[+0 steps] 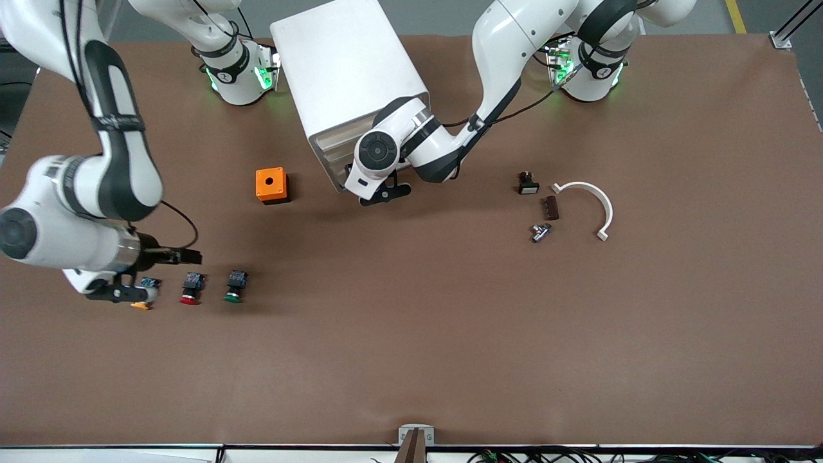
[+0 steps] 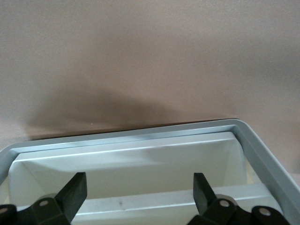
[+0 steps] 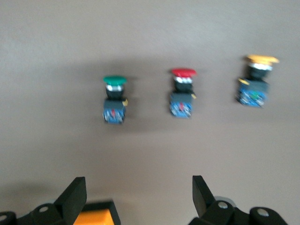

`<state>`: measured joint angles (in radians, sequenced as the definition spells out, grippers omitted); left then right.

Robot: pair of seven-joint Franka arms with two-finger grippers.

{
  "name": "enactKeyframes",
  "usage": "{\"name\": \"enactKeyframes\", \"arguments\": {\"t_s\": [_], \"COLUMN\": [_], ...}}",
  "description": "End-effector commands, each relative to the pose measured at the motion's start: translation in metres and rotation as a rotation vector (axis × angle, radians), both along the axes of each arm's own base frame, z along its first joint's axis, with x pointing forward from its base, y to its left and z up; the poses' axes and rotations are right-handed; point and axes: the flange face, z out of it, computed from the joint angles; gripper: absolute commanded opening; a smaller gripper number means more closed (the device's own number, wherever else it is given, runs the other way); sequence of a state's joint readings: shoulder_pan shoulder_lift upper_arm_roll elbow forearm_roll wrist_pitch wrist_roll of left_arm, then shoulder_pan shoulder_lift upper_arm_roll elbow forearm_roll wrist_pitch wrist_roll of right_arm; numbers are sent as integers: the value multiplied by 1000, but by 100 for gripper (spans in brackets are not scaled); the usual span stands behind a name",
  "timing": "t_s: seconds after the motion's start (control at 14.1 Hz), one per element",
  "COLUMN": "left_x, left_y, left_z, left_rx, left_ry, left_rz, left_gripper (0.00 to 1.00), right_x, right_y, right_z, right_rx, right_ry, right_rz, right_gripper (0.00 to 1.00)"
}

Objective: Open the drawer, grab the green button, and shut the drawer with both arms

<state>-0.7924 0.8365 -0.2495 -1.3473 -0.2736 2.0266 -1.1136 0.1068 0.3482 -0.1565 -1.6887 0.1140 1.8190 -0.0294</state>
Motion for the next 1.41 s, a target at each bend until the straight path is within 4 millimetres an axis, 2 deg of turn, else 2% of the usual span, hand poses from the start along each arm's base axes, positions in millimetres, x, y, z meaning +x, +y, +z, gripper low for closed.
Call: {"name": "enactKeyframes", "arguments": {"t_s": [0.0, 0.07, 0.21, 0.42, 0.57, 0.78, 0.85, 0.92, 0.99, 1.2, 1.34], "left_x": [24, 38, 78, 121, 145, 171, 178, 182, 189, 201, 215], "left_y": [12, 21, 51, 87, 111, 138, 147, 153, 163, 182, 204], "left_z": [11, 13, 27, 47, 60, 74, 81, 83, 90, 94, 109], "left_rx": [-22, -23, -31, -47, -54, -64, -69, -69, -73, -62, -71], "left_ry": [-7, -12, -27, -48, -60, -77, -84, -86, -93, -86, -98], "left_rz": [40, 62, 127, 203, 248, 298, 313, 323, 339, 359, 392], "left_gripper": [100, 100, 100, 100, 100, 100, 100, 100, 100, 100, 100], "right_x": [-20, -27, -34, -42, -41, -37, -35, -31, -29, -33, -39], "right_y": [-14, -18, -21, -25, -26, -21, -17, -14, -15, -20, -23], "right_z": [73, 97, 125, 139, 141, 145, 152, 179, 193, 210, 222], "right_rx": [-18, -18, -50, -88, -78, -74, -72, -76, -84, -81, -84], "right_ry": [31, 38, 56, 88, 77, 61, 48, -5, -32, -32, -17], "right_rz": [2, 1, 12, 30, 26, 24, 37, 40, 39, 24, 16], "right_gripper": [100, 100, 100, 100, 100, 100, 100, 100, 100, 100, 100]}}
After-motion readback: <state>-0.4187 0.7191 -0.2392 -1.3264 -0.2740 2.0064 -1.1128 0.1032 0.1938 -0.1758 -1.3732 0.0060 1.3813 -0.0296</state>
